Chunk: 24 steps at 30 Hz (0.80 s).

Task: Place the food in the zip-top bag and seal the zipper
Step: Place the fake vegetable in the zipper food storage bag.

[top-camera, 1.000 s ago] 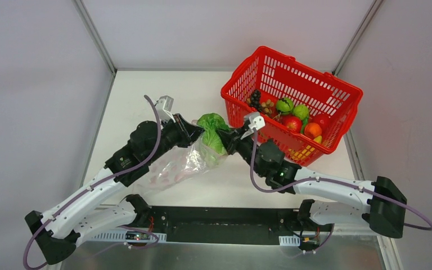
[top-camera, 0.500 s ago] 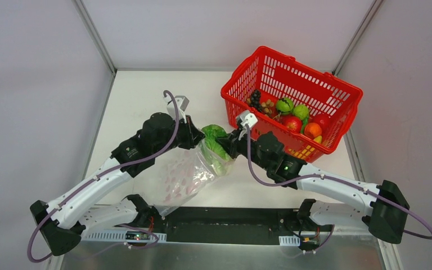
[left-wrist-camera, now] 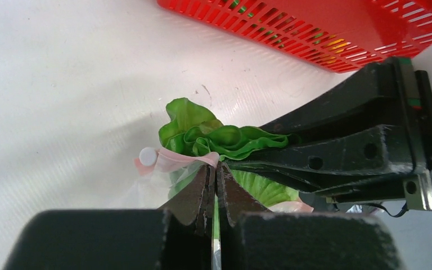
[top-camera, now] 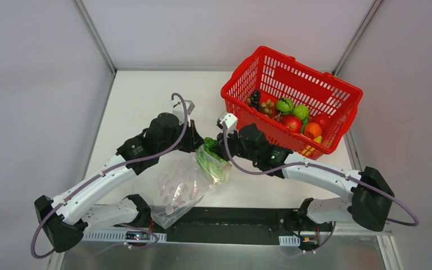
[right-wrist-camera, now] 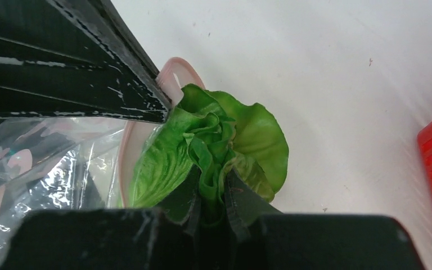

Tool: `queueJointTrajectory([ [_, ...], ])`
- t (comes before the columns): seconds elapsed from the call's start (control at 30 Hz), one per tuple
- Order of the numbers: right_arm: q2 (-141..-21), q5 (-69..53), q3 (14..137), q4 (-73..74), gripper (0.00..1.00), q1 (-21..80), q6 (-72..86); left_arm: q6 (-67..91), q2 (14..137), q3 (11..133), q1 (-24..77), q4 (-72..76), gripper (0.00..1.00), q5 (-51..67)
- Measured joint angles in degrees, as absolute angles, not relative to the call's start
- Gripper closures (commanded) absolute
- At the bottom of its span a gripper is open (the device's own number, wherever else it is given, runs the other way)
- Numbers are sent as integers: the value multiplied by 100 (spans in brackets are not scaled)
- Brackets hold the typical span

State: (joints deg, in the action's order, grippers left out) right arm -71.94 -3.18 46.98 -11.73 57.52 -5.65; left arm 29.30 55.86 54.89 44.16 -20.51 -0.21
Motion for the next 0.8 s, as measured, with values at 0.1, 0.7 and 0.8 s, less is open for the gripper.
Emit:
queueJointTrajectory([
  [0.1, -7387, -539, 4821, -993, 98, 5651, -530, 2891, 5586, 5446, 4416, -2073, 100, -27],
  [0.7, -7800, -1793, 5273, -364, 100, 5183, -237, 2613, 5669, 5229, 4418, -1979, 100, -75],
  [0.8, -7745, -947, 5293, -370, 100, 5201, -78, 2480, 5782, 5336, 4416, -1876, 100, -67],
])
